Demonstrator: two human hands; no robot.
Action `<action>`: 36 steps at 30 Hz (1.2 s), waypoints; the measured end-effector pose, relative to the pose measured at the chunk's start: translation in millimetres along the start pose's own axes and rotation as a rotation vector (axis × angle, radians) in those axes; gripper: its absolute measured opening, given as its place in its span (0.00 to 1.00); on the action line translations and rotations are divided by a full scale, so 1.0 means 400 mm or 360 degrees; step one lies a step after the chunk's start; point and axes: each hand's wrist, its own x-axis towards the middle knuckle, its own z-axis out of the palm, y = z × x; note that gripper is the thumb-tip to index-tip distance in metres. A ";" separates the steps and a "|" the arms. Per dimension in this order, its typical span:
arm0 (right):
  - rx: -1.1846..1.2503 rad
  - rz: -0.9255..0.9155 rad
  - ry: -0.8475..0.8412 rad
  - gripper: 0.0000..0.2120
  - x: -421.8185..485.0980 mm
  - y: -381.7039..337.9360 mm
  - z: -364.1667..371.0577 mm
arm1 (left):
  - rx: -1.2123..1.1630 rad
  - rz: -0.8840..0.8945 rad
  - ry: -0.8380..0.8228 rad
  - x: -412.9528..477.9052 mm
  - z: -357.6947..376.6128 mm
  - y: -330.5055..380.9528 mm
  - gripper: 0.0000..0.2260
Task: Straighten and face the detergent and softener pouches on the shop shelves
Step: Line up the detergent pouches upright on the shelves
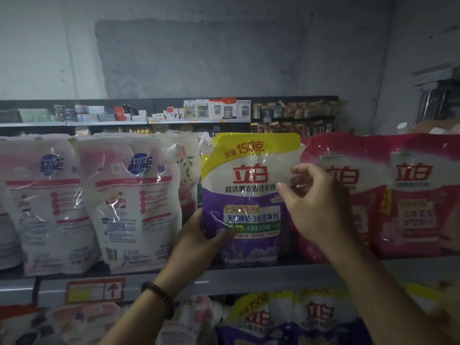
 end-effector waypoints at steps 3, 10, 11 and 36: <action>0.0019 0.0059 -0.0079 0.16 -0.027 -0.018 0.013 | 0.0006 -0.0004 0.0013 -0.005 -0.010 -0.011 0.17; 0.0586 0.0332 -0.0462 0.07 -0.108 -0.086 0.095 | -0.0040 0.0042 0.0041 -0.047 -0.062 -0.016 0.16; 0.0621 0.0339 -0.0493 0.07 -0.119 -0.100 0.111 | 0.0007 0.0075 0.0065 -0.056 -0.078 -0.019 0.15; 0.0853 0.0392 -0.0760 0.08 -0.197 -0.231 0.336 | 0.0493 0.0143 0.0660 -0.139 -0.409 -0.020 0.06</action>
